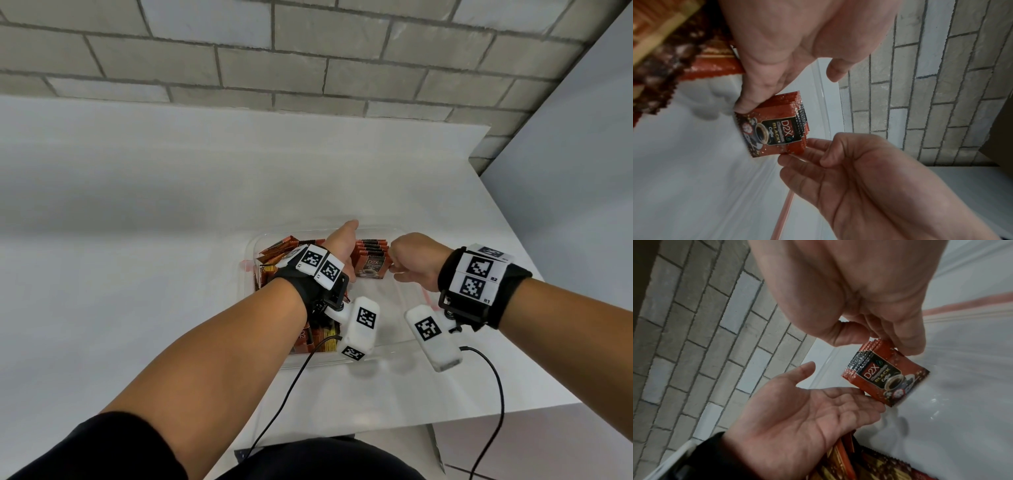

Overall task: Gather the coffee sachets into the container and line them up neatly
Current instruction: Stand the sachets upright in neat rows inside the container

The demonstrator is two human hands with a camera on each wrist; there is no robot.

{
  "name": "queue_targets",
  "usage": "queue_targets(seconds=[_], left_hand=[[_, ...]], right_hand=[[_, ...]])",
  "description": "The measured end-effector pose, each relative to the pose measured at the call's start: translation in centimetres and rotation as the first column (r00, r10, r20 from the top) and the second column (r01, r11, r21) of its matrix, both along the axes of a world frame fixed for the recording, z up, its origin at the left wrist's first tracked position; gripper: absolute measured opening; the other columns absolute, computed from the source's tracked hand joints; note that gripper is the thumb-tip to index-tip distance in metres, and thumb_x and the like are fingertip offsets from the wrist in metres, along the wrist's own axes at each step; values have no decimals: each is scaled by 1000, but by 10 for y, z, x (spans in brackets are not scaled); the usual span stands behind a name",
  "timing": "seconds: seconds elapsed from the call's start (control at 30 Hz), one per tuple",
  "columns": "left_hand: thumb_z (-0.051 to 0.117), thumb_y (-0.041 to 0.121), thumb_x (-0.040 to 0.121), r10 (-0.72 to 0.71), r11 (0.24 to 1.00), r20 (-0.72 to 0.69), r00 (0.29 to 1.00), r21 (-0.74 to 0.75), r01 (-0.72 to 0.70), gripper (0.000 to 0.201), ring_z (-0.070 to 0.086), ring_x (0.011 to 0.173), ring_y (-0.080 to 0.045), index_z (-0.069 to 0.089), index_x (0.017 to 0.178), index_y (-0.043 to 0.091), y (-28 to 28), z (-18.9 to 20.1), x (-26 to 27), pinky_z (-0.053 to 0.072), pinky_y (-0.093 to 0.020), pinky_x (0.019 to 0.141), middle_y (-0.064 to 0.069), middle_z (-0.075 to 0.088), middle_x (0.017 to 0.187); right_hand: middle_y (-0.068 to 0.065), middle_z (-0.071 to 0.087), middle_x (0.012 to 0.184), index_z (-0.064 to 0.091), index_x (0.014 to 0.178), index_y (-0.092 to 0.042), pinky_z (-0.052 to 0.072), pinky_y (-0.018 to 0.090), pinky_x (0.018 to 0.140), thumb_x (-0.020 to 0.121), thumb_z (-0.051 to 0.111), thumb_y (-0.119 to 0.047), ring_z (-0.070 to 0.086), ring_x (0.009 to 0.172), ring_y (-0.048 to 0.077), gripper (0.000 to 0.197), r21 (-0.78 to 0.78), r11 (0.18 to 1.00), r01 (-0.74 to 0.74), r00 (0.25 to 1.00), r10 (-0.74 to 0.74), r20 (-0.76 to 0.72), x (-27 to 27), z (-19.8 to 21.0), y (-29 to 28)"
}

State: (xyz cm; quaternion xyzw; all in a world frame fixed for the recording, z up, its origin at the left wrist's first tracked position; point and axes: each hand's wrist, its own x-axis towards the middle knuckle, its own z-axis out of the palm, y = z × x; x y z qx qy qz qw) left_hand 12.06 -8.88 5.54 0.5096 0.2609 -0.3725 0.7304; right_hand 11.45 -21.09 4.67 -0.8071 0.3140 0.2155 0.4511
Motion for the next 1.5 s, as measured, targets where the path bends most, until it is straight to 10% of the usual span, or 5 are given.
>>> queue_targets(seconds=[0.27,0.37,0.97,1.23,1.5], left_hand=[[38,38,102,20,999,-25,999,-32,-21,63,48,125,-34,19,147,-1,0,4,-2,33,-42,105,-21,36,148],[37,38,102,25,998,-38,999,-48,-27,63,57,101,-33,18,148,-1,0,8,-3,32,-42,106,-21,35,149],[43,41,99,-71,993,112,991,-82,81,72,31,138,-35,14,150,0,31,18,-2,37,-42,104,-25,21,153],[43,46,96,42,980,507,861,148,-135,38,67,71,-20,63,114,18,173,33,-11,48,-24,52,-9,71,99],[65,28,89,-156,915,393,906,403,-17,25,61,64,-17,63,112,20,194,-24,-40,39,-23,46,-7,66,94]], right_hand=[[13,53,95,57,114,6,47,25,74,89,34,3,48,81,19,34,-8,1000,-22,1000,22,-16,-1,2,3],[13,51,94,55,118,8,49,35,94,89,34,4,47,84,20,36,-28,999,-32,999,32,-11,-1,2,5],[18,56,115,44,132,4,42,46,104,93,41,-2,55,108,30,40,-80,988,-130,986,137,95,-8,20,-5],[-10,60,93,58,117,-19,38,15,58,88,62,-21,53,72,3,29,-302,770,-563,782,614,108,-32,41,19],[3,57,127,47,134,-15,42,27,88,90,59,-40,53,112,18,52,-414,522,-746,602,794,-86,-32,23,69]])
